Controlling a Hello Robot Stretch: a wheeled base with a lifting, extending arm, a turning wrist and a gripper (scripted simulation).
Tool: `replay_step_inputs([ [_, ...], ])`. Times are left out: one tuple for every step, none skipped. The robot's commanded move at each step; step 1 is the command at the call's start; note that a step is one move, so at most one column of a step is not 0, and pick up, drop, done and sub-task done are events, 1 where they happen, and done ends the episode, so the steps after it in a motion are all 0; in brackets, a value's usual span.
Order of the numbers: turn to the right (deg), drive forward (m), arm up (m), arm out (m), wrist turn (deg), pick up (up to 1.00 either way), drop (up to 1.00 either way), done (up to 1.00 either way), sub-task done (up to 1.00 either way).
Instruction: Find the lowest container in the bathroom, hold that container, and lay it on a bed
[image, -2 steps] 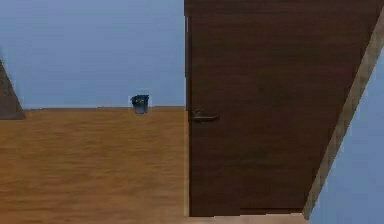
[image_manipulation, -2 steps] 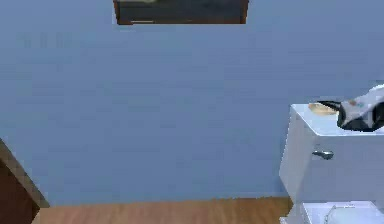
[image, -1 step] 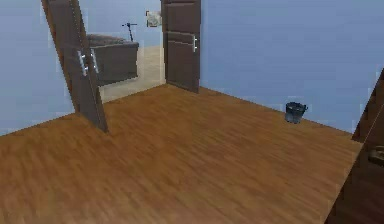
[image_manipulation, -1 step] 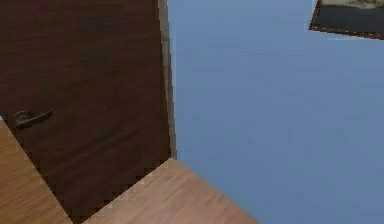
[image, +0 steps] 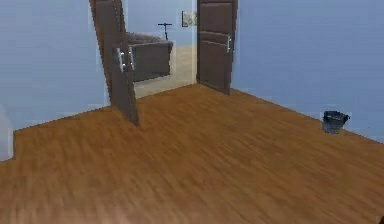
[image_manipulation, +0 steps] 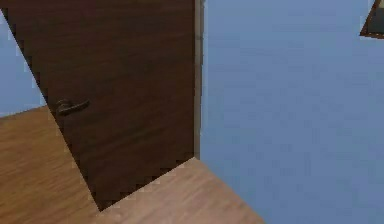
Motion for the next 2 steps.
replay_step_inputs([
  [0.0, 0.90, 0.00, 0.00, 0.0, 0.00, 0.00, 0.00, 0.00],
  [45.0, 0.00, 0.00, 0.00, 0.0, 0.00, 0.00, 0.00, 0.00],
])
